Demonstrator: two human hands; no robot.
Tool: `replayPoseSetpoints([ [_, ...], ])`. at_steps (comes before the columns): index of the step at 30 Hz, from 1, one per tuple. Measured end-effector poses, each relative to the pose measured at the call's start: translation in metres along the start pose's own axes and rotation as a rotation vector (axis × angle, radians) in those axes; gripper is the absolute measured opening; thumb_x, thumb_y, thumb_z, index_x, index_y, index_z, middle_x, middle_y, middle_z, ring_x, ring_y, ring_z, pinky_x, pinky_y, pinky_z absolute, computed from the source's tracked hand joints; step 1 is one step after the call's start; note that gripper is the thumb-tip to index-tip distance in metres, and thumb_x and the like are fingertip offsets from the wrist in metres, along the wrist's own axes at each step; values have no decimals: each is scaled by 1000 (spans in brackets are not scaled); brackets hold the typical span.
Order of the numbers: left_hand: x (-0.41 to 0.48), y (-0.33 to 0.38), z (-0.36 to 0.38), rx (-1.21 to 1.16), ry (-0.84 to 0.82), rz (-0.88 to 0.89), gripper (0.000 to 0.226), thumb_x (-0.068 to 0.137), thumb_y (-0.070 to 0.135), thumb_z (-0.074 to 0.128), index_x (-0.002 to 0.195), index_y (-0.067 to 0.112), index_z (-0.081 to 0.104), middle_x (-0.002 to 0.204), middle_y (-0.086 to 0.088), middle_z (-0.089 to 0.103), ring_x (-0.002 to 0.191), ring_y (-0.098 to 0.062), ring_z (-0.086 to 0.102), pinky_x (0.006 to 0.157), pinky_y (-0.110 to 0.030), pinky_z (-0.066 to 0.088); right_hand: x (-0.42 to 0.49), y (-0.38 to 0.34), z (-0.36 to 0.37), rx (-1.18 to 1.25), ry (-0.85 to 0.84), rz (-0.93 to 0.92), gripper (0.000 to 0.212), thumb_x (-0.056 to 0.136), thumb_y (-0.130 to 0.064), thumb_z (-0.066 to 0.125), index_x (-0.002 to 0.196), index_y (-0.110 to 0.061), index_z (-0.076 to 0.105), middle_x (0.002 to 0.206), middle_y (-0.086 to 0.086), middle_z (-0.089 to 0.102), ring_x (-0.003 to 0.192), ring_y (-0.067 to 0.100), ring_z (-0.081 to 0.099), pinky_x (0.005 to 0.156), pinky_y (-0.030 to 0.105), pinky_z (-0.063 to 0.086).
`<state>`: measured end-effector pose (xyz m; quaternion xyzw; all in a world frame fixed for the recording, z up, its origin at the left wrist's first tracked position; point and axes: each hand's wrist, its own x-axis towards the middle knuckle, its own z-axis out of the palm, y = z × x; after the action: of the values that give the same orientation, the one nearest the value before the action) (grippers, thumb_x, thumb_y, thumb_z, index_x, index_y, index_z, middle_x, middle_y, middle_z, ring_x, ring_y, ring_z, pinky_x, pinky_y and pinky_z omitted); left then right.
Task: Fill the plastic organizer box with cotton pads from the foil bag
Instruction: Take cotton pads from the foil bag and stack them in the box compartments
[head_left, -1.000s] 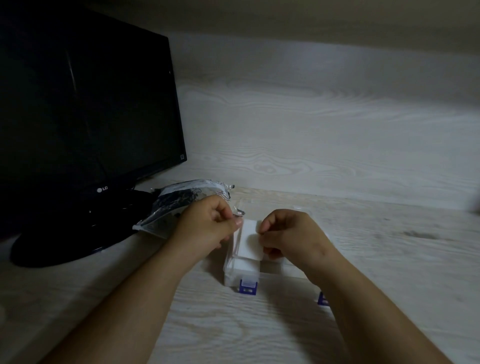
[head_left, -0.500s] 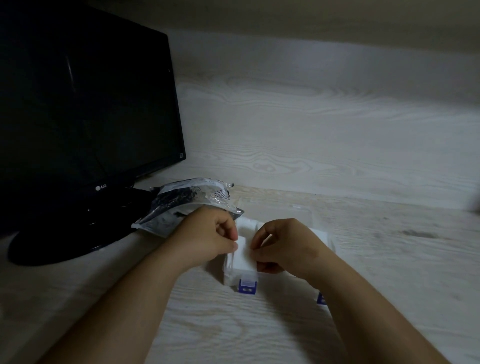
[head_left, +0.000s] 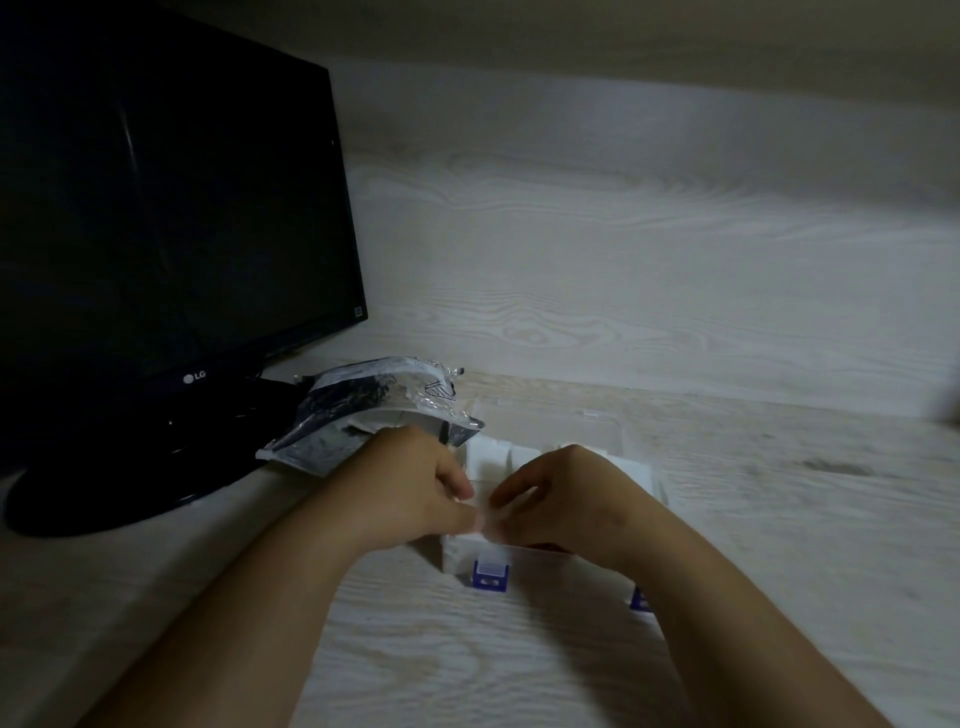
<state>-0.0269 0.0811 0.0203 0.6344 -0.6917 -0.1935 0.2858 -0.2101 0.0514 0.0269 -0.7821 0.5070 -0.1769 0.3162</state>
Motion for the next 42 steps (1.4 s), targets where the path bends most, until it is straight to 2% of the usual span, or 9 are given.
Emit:
replayPoseSetpoints([
  [6,1,-2,3,21,-63,21,12,69,31,84,74,30,74,49,28,57,50,12,54,52,-7,35,1,1,2,-57,-16,-65,25,73,-33,82,97,-28,77,71,-13,68,61,-2,60,60,8,46],
  [10,2,-6,3,24,-50,34,16,68,34,84,80,27,76,50,21,55,47,9,50,51,-12,35,0,0,2,-84,-23,-94,22,78,-30,77,100,-30,75,67,-18,61,59,-4,55,56,4,41],
  [19,4,-15,-4,157,34,66,41,49,68,74,83,46,71,69,18,62,62,2,57,59,-25,49,3,4,1,0,22,-33,33,68,-35,85,99,-31,76,70,-10,69,52,-3,58,60,16,51],
  [22,3,-12,-5,222,13,55,37,59,63,77,90,44,72,71,18,62,65,3,57,61,-21,46,4,4,3,-32,11,-40,35,71,-34,84,104,-29,76,75,-11,69,58,-4,59,59,10,48],
  [26,2,-6,-2,276,-50,62,27,73,56,72,94,39,71,71,16,58,64,2,55,62,-22,43,4,2,2,-60,-43,-40,33,78,-32,79,110,-25,74,92,-6,73,79,5,66,71,13,49],
  [30,2,-6,1,284,-52,58,23,76,52,71,94,37,71,70,15,56,64,1,53,63,-21,44,4,4,3,-75,-32,-52,34,76,-31,80,108,-25,74,80,-12,68,67,-1,61,59,6,45],
  [34,0,-10,1,192,-16,46,25,71,50,76,91,36,73,72,14,61,66,1,59,68,-24,51,5,6,0,-38,35,-12,36,66,-39,85,96,-20,77,77,-2,74,64,4,65,68,25,55],
  [38,1,-8,2,178,-31,47,27,73,45,77,97,32,74,72,16,59,68,3,58,67,-20,49,3,5,4,-78,-36,-73,41,75,-45,77,87,-6,73,61,2,53,57,7,40,57,24,37],
  [42,2,-7,3,192,-39,52,27,75,44,76,98,30,74,72,17,58,69,4,57,67,-18,47,5,6,4,-75,-44,-79,36,77,-38,76,85,-3,71,62,2,48,58,8,39,58,26,35],
])
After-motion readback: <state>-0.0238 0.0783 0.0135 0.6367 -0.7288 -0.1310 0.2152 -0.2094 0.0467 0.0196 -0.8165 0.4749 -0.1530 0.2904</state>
